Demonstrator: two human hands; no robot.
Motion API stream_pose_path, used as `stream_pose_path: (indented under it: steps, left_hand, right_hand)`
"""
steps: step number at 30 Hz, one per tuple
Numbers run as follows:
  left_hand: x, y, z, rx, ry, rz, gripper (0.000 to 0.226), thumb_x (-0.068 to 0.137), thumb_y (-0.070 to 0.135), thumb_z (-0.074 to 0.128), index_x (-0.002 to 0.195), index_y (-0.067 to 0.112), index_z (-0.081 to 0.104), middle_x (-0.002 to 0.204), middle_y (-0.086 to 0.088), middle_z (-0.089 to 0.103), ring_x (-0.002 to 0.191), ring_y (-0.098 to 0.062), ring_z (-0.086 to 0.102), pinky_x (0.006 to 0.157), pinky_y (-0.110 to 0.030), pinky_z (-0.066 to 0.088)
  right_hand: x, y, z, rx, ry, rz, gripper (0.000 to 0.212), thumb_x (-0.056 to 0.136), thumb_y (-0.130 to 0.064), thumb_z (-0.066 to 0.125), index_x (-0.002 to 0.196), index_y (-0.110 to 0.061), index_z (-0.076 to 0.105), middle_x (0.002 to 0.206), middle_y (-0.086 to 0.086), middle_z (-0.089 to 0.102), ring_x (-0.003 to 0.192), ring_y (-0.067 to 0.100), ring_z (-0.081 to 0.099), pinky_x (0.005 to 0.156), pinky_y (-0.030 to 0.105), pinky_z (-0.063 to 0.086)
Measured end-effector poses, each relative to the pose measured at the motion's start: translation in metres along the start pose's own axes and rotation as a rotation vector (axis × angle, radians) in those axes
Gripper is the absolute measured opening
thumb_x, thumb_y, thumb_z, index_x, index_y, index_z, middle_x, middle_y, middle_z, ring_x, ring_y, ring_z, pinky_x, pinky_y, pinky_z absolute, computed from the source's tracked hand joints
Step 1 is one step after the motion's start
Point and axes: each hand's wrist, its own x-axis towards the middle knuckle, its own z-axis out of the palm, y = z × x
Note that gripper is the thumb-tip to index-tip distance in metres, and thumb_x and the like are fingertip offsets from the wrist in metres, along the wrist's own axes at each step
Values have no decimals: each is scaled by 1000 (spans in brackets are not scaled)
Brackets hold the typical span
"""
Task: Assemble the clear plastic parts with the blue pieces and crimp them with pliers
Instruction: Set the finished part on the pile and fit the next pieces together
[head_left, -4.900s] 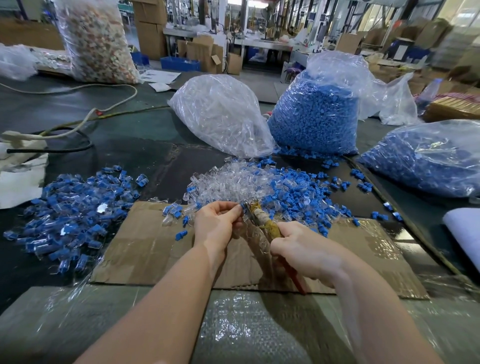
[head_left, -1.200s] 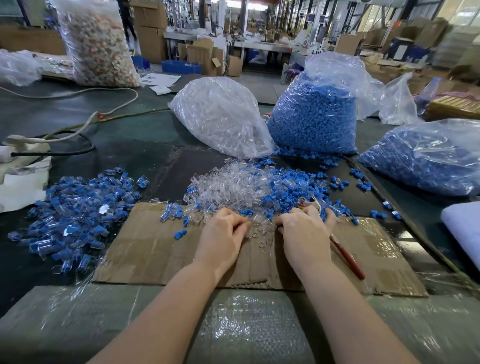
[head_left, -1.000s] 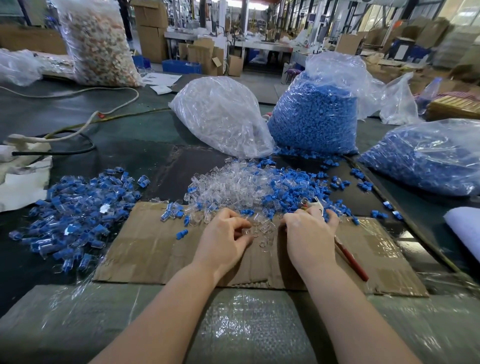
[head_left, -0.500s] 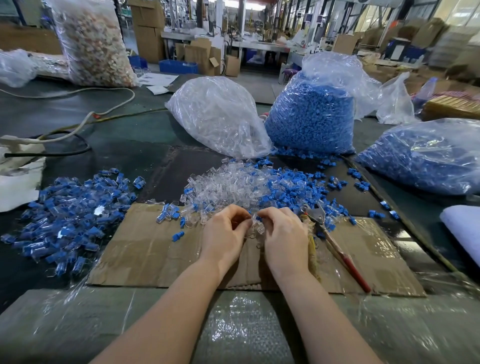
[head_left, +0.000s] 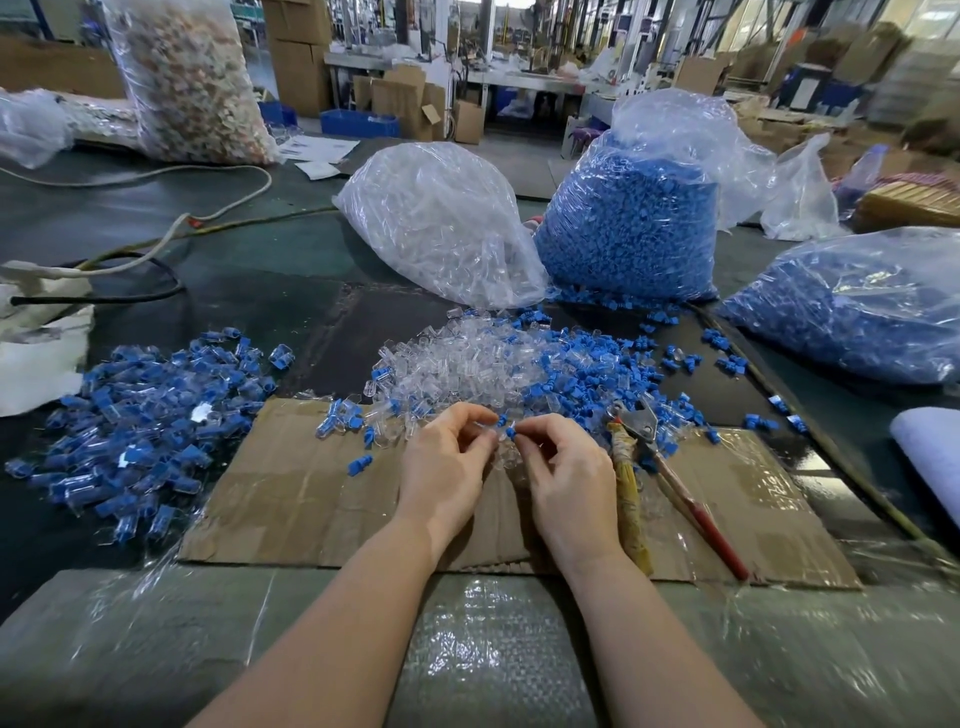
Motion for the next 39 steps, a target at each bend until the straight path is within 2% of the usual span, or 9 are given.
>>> stream_pose_path:
  steps: [4,10,18,21,26,28,33,37,39]
  left_hand:
    - [-2,2,0,-2,13,-5,19,89,9,59,85,27,61,71,6,59,65,0,52,58,-4,40]
    - [-1,3,1,-53,22,-10,23,89,6,59,80,28,59,68,4,58,61,-2,54,56,-7,42]
    - [-2,2,-1,-49,-40,-23,21,88,8,61,82,28,60,75,0,62,72,-10,59,72,-23,49]
    - [-3,2,-1,-25,-37,-14,20,88,8,61,83,28,60,75,1,62,71,-7,59,72,-22,49]
    - [-4,4,-2,-50,-52,-21,19,89,7,59,86,25,61,77,-2,64,76,-13,61,70,-19,50]
    - [-4,4,-2,-20,-62,-10,18,89,8,59,86,26,62,80,-2,65,79,-14,63,74,-23,50]
    - [-5,3,-2,-1,-82,-13,21,89,8,59,84,28,63,78,4,66,74,-2,61,71,-13,48]
    - [-5,4,-2,-62,-104,-38,19,90,6,58,87,24,64,81,-3,68,82,-16,65,82,-33,53]
    - [-5,4,-3,-62,-111,-30,20,89,6,58,87,24,65,82,-5,69,84,-18,65,83,-35,53]
  right_hand:
    - [-1,0,1,12,11,-10,8,88,-10,62,92,-15,67,86,-3,66,80,16,59,80,44,48]
    - [-2,2,2,33,6,-16,8,88,-10,62,93,-14,67,87,-2,66,83,17,59,81,43,48]
    - [-2,4,3,44,28,-19,7,87,-10,63,91,-14,67,84,-1,65,79,16,58,78,40,49]
    - [-2,5,2,48,29,-28,7,87,-10,63,92,-14,67,85,-3,65,79,15,58,77,39,49]
    - [-3,6,2,59,12,-25,7,86,-12,64,92,-16,67,85,-4,66,80,15,59,77,39,50]
    - [-4,6,2,67,16,-26,7,86,-11,65,91,-15,67,85,-3,66,79,15,59,76,40,50]
    - [-4,6,2,81,41,-38,7,83,-9,67,87,-15,67,82,-2,66,77,16,60,74,39,50]
    - [-4,6,3,56,93,-63,6,81,-8,68,84,-13,67,79,-1,65,72,16,59,71,40,50]
    - [-4,5,4,50,106,-69,5,80,-8,68,83,-12,67,78,0,65,72,18,59,70,41,50]
